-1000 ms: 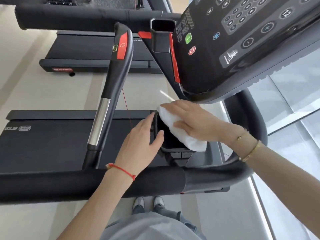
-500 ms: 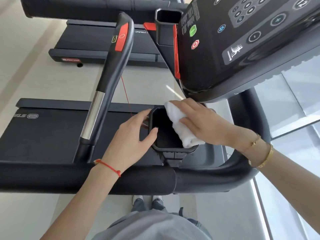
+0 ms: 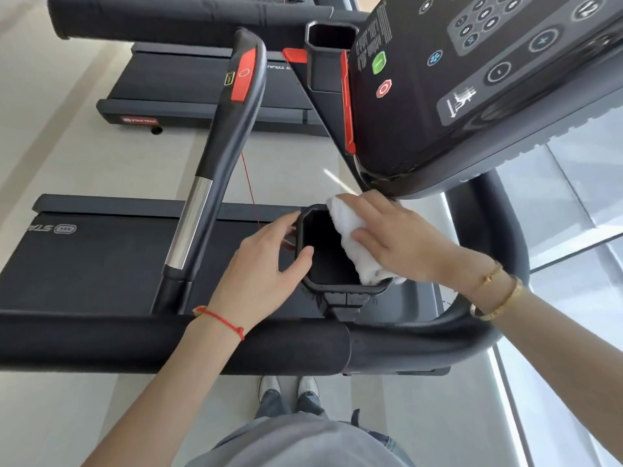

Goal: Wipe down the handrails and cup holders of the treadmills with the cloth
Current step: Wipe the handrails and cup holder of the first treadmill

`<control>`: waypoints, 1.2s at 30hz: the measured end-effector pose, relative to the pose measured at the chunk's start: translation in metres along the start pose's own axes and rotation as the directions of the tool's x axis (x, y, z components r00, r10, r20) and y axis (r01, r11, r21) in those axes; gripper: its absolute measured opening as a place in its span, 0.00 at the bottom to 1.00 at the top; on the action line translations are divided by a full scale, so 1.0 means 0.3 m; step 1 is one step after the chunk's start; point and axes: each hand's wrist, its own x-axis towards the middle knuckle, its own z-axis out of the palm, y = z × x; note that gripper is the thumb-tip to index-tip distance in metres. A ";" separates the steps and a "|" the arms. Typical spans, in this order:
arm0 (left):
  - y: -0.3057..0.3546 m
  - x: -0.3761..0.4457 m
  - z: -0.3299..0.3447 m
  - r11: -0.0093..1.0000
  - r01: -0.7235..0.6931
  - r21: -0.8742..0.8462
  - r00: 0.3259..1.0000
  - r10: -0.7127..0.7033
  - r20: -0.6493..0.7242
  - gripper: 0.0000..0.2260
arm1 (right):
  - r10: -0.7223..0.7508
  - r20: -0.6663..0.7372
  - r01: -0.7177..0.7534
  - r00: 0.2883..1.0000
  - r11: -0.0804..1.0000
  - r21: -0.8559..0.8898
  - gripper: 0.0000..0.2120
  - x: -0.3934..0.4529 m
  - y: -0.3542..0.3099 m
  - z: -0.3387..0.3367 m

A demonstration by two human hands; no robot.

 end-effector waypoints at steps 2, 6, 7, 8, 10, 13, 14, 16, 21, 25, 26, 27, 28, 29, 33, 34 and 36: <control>0.003 0.000 0.001 1.000 -0.006 0.005 1.000 0.006 -0.012 0.25 | 0.137 -0.001 -0.136 0.991 0.981 0.139 0.25 -0.051 -0.018 0.001; 0.011 0.001 0.002 1.000 -0.027 0.010 1.000 0.027 -0.012 0.24 | 0.411 0.044 -0.396 0.910 0.836 0.379 0.28 -0.143 -0.086 0.037; 0.011 0.001 0.002 1.000 -0.029 0.008 1.000 0.029 -0.011 0.24 | 0.445 0.046 -0.423 0.894 0.809 0.408 0.27 -0.155 -0.099 0.042; 0.009 0.002 0.002 1.000 -0.028 0.010 1.000 0.028 -0.011 0.24 | 0.471 0.055 -0.447 0.881 0.786 0.427 0.27 -0.154 -0.106 0.043; 0.008 0.002 0.004 0.999 -0.019 0.027 1.000 0.019 -0.011 0.24 | 0.488 0.090 -0.476 0.868 0.767 0.430 0.27 -0.114 -0.096 0.034; 0.006 0.002 0.005 0.999 -0.017 0.038 1.000 0.018 -0.011 0.24 | 0.505 0.101 -0.495 0.857 0.753 0.433 0.24 -0.039 -0.083 0.013; 0.005 0.002 0.005 0.999 -0.017 0.042 1.000 0.018 -0.010 0.24 | 0.519 0.095 -0.502 0.849 0.740 0.447 0.24 -0.038 -0.090 0.015; 0.003 0.002 0.004 0.999 -0.017 0.043 1.000 0.017 -0.005 0.25 | 0.561 0.094 -0.533 0.822 0.701 0.473 0.23 -0.087 -0.110 0.036; 0.008 0.003 0.005 1.000 -0.009 0.026 1.000 0.009 0.003 0.24 | 0.629 0.146 -0.609 0.764 0.628 0.485 0.13 -0.147 -0.124 0.055; 0.013 0.000 0.001 1.000 -0.004 0.020 1.000 0.004 -0.003 0.23 | 0.522 0.098 -0.526 0.848 0.799 0.292 0.18 -0.039 -0.100 0.011; 0.017 -0.002 0.001 1.000 -0.004 0.025 1.000 0.004 -0.008 0.23 | 0.487 0.094 -0.496 0.868 0.842 0.215 0.22 -0.030 -0.098 0.008; 0.019 -0.004 0.001 0.999 -0.005 0.035 1.000 0.005 -0.012 0.24 | 0.454 0.075 -0.460 0.888 0.877 0.139 0.24 -0.031 -0.100 0.007; 0.019 -0.005 0.001 0.999 -0.001 0.047 1.000 0.002 -0.016 0.24 | 0.416 0.050 -0.419 0.908 0.904 0.083 0.25 -0.035 -0.102 0.008; 0.019 -0.006 0.000 0.998 0.008 0.055 1.000 -0.007 -0.019 0.24 | 0.369 0.028 -0.370 0.929 0.928 0.036 0.26 -0.040 -0.103 0.007; 0.020 -0.006 -0.004 0.999 0.026 0.028 0.999 -0.025 -0.021 0.22 | 0.185 -0.013 -0.184 0.983 0.967 -0.175 0.27 -0.024 -0.087 -0.006; 0.023 -0.006 -0.005 1.000 0.023 0.017 1.000 -0.022 -0.022 0.21 | 0.124 0.004 -0.121 0.992 0.970 -0.213 0.26 -0.005 -0.085 -0.010; 0.026 -0.003 -0.007 1.000 0.024 0.006 1.000 -0.024 -0.014 0.19 | -0.001 0.066 0.018 0.998 0.968 -0.250 0.26 0.051 -0.088 -0.011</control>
